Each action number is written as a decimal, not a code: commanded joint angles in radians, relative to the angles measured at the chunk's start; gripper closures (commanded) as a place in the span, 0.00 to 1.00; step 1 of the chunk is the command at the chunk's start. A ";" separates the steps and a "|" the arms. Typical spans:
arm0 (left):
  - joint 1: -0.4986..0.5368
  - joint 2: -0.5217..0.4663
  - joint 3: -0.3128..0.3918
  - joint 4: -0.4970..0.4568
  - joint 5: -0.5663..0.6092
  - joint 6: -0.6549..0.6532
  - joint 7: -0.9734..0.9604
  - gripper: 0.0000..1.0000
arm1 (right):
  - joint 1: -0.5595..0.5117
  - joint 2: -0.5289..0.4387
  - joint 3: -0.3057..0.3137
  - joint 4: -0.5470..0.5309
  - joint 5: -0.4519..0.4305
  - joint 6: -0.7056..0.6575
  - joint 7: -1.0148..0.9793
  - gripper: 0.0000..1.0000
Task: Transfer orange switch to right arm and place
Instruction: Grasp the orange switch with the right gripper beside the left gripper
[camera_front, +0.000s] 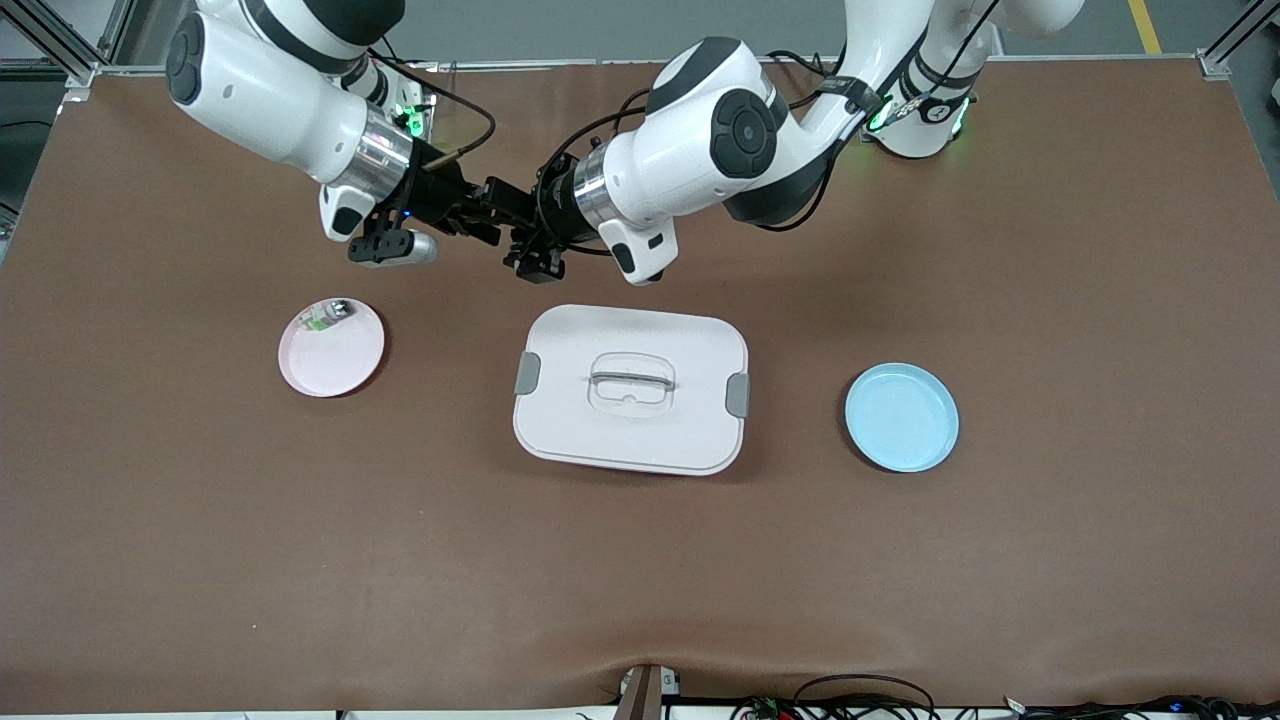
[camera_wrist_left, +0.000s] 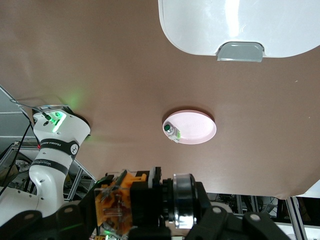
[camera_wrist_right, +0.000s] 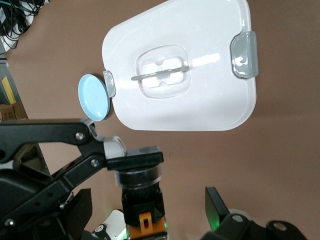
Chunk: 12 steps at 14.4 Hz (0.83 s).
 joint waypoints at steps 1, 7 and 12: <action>0.000 0.007 -0.004 0.022 -0.021 0.000 -0.010 1.00 | 0.010 0.010 -0.006 0.018 0.020 -0.022 0.009 0.00; 0.006 0.006 -0.004 0.023 -0.021 0.001 -0.010 1.00 | 0.010 0.011 -0.006 0.018 0.018 -0.026 0.008 0.75; 0.012 -0.003 0.000 0.022 -0.020 -0.002 -0.010 0.67 | 0.010 0.011 -0.006 0.018 0.018 -0.028 0.009 1.00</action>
